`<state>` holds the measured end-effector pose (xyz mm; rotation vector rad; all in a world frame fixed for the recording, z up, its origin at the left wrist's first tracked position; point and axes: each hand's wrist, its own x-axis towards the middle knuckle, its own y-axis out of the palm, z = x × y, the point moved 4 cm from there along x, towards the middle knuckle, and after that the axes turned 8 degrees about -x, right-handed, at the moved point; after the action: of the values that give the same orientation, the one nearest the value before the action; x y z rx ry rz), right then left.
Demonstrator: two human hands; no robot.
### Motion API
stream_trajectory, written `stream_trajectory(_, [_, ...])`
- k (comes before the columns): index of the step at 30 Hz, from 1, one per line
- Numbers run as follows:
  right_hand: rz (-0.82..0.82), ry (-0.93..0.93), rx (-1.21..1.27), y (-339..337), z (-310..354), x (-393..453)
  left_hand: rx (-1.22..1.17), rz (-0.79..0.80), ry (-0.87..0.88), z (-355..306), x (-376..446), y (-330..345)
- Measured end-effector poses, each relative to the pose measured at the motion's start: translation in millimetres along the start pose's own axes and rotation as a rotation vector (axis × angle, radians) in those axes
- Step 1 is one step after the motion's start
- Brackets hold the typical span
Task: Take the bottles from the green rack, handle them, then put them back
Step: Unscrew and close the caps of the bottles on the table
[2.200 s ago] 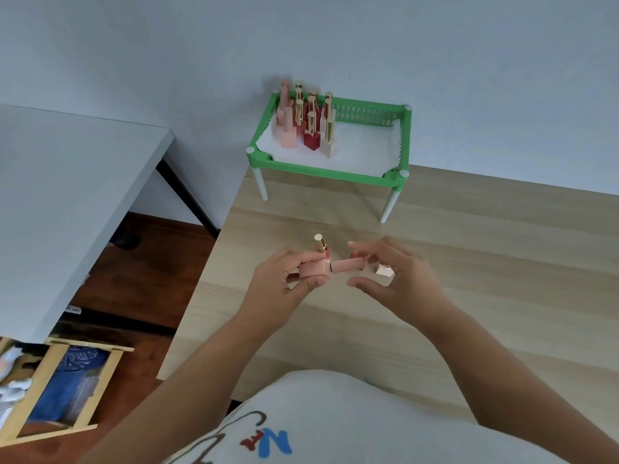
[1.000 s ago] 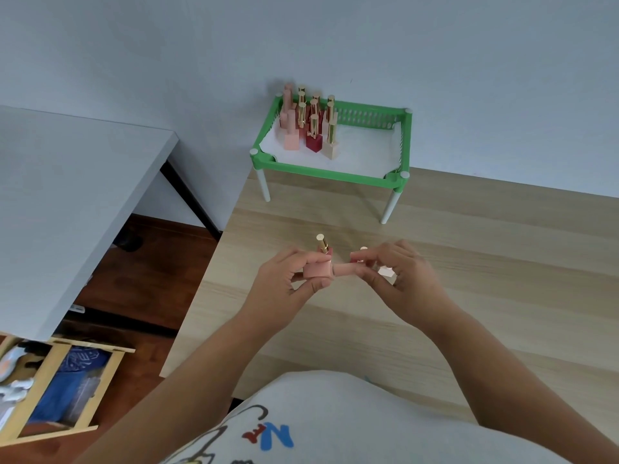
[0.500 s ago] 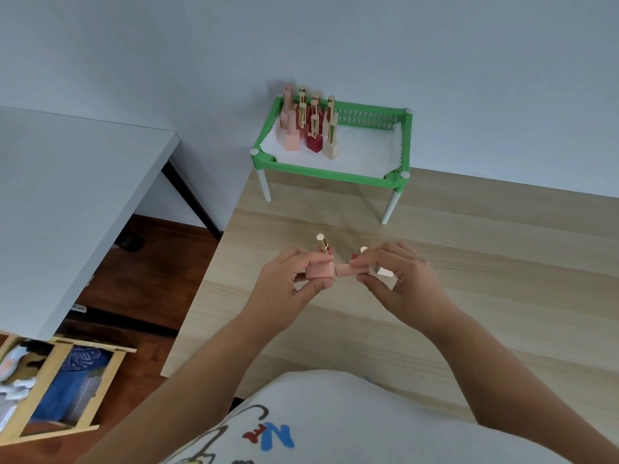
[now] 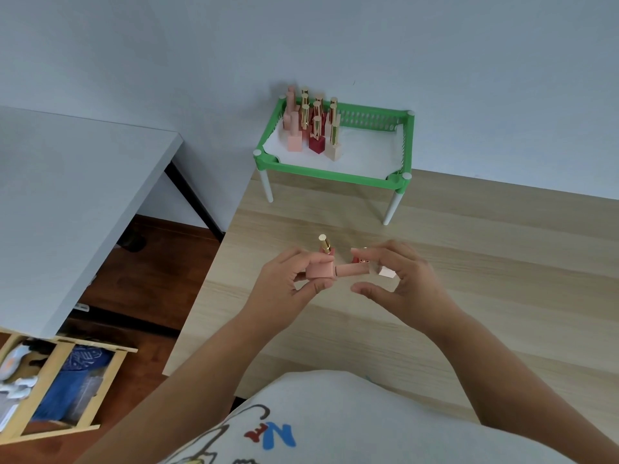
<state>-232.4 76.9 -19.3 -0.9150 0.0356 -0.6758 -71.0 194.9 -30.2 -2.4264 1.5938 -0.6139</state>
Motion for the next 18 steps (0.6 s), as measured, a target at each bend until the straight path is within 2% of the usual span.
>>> stream_trajectory(9, [-0.048, -0.027, -0.042, 1.1, 1.8, -0.6, -0.008, -0.003, 0.012, -1.6, -0.2, 1.2])
stream_trajectory(18, [-0.015, -0.004, -0.017, 2.1, 1.7, -1.4, 0.005, 0.004, 0.035, -2.3, -0.5, 0.7])
